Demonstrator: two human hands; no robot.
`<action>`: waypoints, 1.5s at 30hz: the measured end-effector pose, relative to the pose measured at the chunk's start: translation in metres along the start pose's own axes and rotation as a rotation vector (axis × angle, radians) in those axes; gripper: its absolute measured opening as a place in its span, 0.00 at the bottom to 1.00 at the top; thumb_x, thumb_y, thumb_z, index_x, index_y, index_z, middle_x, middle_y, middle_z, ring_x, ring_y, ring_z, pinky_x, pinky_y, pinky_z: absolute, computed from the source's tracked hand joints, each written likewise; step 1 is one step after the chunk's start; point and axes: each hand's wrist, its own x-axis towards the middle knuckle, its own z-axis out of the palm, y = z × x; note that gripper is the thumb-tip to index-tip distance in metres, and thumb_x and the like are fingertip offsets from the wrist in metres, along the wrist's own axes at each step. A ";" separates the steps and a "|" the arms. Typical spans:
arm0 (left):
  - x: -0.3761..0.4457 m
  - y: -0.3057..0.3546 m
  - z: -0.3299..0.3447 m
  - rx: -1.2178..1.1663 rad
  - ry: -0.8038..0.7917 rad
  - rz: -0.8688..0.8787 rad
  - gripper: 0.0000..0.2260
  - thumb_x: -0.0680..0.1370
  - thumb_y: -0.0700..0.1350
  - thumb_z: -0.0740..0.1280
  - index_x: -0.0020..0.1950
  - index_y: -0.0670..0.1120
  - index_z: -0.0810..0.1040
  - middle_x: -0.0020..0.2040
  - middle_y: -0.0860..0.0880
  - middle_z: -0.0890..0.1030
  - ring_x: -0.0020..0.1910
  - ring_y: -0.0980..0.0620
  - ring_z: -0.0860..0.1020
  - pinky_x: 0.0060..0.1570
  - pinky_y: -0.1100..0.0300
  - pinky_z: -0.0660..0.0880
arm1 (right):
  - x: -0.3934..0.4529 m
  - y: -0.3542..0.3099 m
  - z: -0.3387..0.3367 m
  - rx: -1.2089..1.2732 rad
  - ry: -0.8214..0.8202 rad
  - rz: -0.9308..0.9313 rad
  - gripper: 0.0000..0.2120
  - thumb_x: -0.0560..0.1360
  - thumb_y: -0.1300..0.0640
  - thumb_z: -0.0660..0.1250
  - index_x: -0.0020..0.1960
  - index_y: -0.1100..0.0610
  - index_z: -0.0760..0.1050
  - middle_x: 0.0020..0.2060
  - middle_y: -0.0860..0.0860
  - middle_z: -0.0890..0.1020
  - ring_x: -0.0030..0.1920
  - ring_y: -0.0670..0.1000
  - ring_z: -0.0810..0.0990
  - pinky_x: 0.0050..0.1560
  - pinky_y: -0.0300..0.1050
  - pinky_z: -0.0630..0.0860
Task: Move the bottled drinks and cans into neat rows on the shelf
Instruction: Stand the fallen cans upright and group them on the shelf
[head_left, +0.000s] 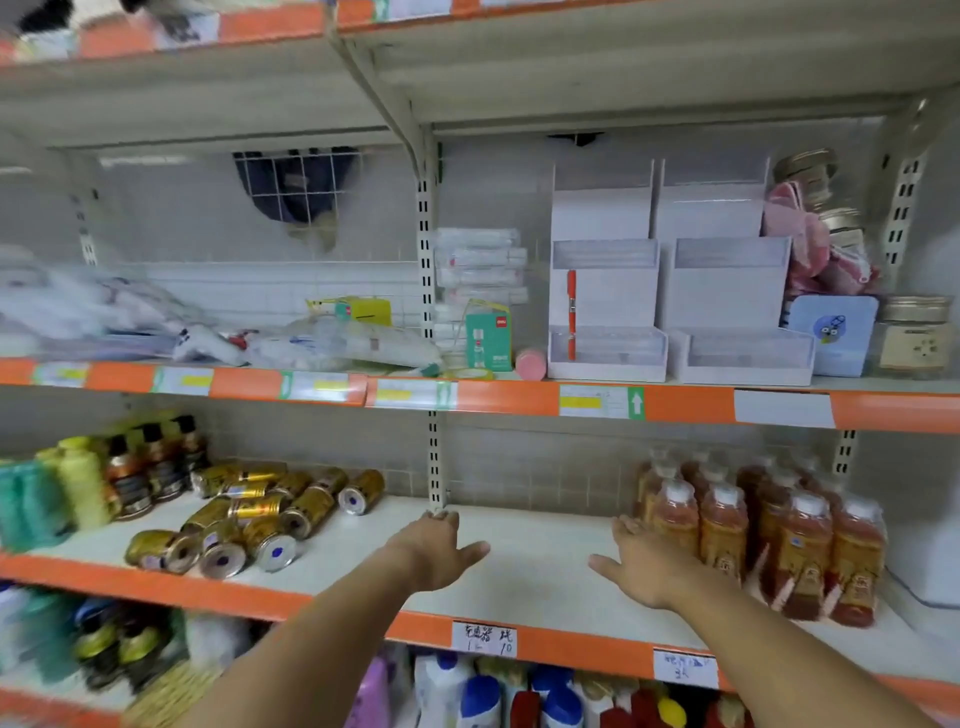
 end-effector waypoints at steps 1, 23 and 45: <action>-0.006 -0.011 -0.002 -0.001 0.008 -0.016 0.41 0.79 0.71 0.53 0.81 0.42 0.58 0.80 0.42 0.63 0.79 0.44 0.61 0.76 0.48 0.61 | 0.002 -0.011 0.000 -0.001 -0.006 -0.014 0.41 0.81 0.33 0.50 0.81 0.60 0.45 0.81 0.56 0.47 0.81 0.54 0.48 0.79 0.50 0.50; -0.143 -0.214 -0.023 -0.042 0.053 -0.389 0.38 0.79 0.69 0.55 0.79 0.43 0.61 0.78 0.42 0.66 0.75 0.41 0.67 0.72 0.46 0.67 | 0.038 -0.245 0.021 -0.057 -0.032 -0.421 0.38 0.82 0.38 0.54 0.81 0.60 0.47 0.81 0.56 0.50 0.80 0.54 0.50 0.78 0.49 0.53; -0.089 -0.315 -0.045 -0.076 0.101 -0.667 0.38 0.80 0.69 0.55 0.78 0.42 0.62 0.77 0.41 0.66 0.76 0.40 0.64 0.70 0.44 0.67 | 0.183 -0.395 0.046 -0.032 -0.059 -0.697 0.36 0.80 0.37 0.57 0.77 0.61 0.58 0.77 0.58 0.62 0.76 0.58 0.62 0.73 0.52 0.64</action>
